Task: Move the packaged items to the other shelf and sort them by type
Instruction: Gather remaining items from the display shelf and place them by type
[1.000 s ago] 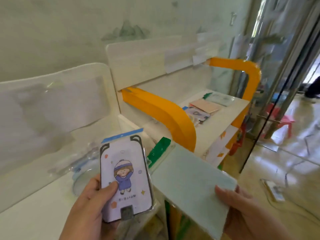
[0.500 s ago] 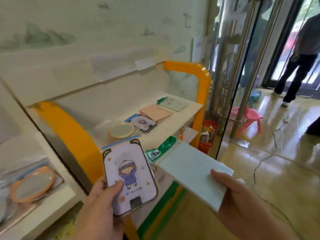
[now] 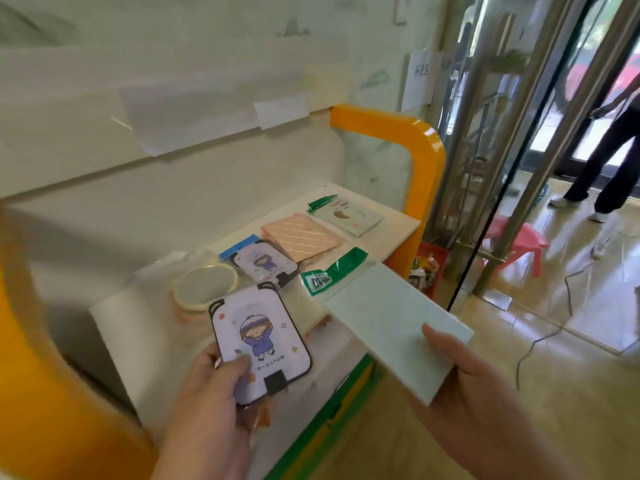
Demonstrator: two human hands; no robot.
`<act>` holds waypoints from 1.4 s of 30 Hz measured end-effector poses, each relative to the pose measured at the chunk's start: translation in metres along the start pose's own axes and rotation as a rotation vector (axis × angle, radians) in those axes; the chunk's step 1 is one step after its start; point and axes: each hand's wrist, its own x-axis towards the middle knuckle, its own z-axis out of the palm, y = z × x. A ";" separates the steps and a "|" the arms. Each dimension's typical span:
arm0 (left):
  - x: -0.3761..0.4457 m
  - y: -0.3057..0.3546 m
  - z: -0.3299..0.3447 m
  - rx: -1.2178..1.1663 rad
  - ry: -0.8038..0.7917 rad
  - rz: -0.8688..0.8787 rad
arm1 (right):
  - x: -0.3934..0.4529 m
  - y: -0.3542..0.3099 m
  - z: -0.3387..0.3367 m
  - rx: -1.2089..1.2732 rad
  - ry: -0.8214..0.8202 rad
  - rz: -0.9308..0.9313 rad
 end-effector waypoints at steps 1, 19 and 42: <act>0.013 0.000 0.007 -0.011 0.020 0.009 | 0.012 -0.004 0.004 0.015 0.005 0.004; 0.194 0.032 0.070 0.410 0.191 0.126 | 0.222 -0.056 0.053 -0.013 0.031 0.152; 0.199 0.005 0.138 1.521 0.475 0.319 | 0.310 -0.122 0.042 -0.273 -0.243 0.280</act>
